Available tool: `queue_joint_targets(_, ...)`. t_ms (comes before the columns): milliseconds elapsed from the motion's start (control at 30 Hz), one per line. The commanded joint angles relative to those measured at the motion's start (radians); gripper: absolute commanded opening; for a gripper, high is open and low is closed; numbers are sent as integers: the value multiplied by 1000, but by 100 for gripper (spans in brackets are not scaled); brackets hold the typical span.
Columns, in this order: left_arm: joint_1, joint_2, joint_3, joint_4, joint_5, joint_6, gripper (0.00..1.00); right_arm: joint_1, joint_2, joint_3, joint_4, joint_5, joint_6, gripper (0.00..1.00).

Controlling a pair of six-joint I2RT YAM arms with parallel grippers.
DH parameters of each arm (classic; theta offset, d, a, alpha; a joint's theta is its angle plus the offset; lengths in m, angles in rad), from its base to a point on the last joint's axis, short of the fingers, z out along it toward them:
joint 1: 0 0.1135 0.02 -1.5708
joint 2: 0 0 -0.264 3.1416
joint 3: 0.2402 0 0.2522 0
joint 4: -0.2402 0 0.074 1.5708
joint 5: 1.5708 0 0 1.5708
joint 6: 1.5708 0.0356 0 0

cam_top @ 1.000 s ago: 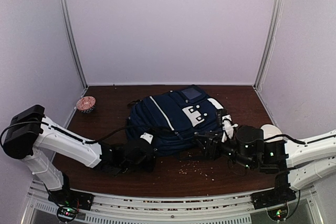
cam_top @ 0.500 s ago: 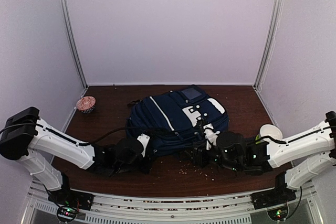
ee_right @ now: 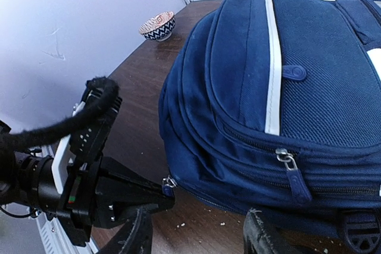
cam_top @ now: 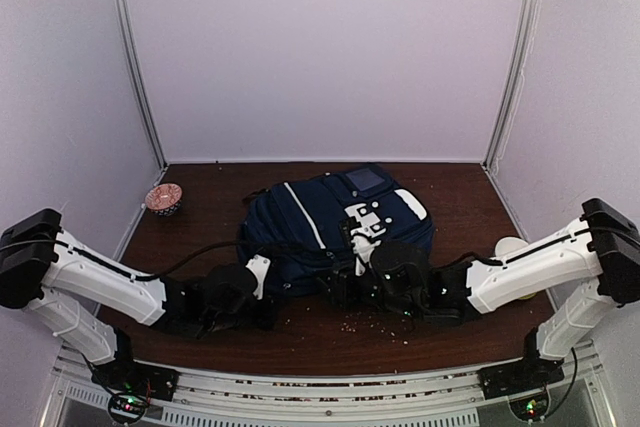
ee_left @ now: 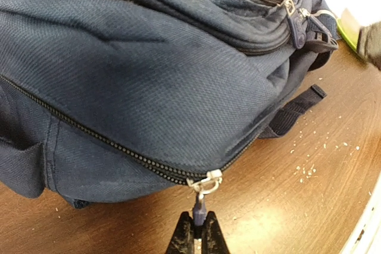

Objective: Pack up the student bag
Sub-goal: Zip the student bag at the center of the board.

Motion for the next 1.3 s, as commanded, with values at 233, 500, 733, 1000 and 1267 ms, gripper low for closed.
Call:
queue_joint_targets(233, 10, -47, -40, 50, -30, -14, 0, 0, 202, 216, -34, 25, -16, 47)
queue_joint_targets(500, 9, -69, -54, 52, -34, -17, 0, -2, 272, 271, -80, 70, -12, 45)
queue_joint_targets(733, 9, -74, -52, 54, -32, -18, 0, -2, 301, 289, -106, 82, -8, 32)
queue_joint_targets(1000, 9, -76, -52, 32, -44, -18, 0, -2, 264, 280, -107, 75, -21, 0)
queue_joint_targets(1267, 12, -66, -38, -20, -85, -27, 0, -2, 165, 212, -101, 58, -47, 0)
